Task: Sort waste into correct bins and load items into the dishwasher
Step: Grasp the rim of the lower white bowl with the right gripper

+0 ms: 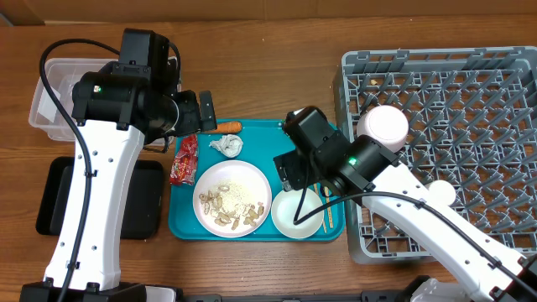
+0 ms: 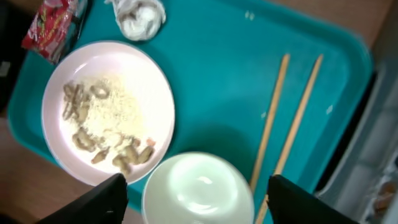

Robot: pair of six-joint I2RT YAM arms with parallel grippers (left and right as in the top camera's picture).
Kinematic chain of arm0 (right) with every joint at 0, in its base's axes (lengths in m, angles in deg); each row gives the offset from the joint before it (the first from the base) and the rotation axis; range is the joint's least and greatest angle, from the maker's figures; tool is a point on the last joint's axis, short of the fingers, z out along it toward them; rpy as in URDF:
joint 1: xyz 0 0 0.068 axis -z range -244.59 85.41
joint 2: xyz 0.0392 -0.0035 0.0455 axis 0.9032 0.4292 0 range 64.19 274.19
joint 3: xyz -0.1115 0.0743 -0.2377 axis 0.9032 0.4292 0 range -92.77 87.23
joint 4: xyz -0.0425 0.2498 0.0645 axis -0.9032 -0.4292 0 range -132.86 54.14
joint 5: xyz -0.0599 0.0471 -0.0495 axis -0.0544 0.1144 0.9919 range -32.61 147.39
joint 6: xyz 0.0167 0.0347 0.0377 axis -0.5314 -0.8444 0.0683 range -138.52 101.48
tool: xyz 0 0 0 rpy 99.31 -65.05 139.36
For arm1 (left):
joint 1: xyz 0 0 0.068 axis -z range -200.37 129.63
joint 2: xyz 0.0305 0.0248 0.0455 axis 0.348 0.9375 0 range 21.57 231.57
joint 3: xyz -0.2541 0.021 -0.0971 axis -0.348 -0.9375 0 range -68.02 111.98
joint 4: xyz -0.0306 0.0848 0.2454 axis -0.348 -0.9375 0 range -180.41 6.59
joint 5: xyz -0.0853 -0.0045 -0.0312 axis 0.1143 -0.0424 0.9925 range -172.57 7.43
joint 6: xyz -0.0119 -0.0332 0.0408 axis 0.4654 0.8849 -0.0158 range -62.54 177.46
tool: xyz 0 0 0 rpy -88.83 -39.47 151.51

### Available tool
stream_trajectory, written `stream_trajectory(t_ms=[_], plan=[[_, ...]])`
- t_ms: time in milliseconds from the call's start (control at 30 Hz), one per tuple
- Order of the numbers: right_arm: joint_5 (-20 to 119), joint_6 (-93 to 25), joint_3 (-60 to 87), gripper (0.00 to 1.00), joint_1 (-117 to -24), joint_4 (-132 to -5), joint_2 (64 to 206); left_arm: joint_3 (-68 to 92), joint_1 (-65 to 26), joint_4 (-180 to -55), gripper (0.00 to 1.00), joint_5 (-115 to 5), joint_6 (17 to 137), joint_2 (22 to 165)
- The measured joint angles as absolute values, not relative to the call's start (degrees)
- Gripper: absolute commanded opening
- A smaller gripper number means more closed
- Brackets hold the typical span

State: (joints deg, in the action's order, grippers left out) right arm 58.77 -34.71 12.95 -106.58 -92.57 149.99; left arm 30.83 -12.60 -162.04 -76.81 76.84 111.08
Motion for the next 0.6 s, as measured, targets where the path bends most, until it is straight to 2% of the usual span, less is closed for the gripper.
stream_trajectory(t_ms=[67,200,300,367,600], plan=[[57.2,-35.0,14.5,0.66,-106.6,-92.9,150.5,30.8,-12.6,-162.1,1.0,-76.8,76.9,111.1],[57.9,-36.3,18.7,0.66,-106.6,-95.1,153.3,30.8,-12.6,-162.1,1.0,-76.8,76.9,111.1],[60.9,-37.9,21.2,0.73,-106.6,-96.0,155.1,30.8,-12.6,-162.1,1.0,-76.8,76.8,111.1],[62.8,-38.4,22.7,0.74,-106.6,-95.2,155.4,30.8,-12.6,-162.0,1.0,-76.8,76.9,111.1],[62.8,-38.0,27.6,0.65,-106.6,-87.4,155.4,30.8,-12.6,-162.0,1.0,-76.8,76.9,111.1]])
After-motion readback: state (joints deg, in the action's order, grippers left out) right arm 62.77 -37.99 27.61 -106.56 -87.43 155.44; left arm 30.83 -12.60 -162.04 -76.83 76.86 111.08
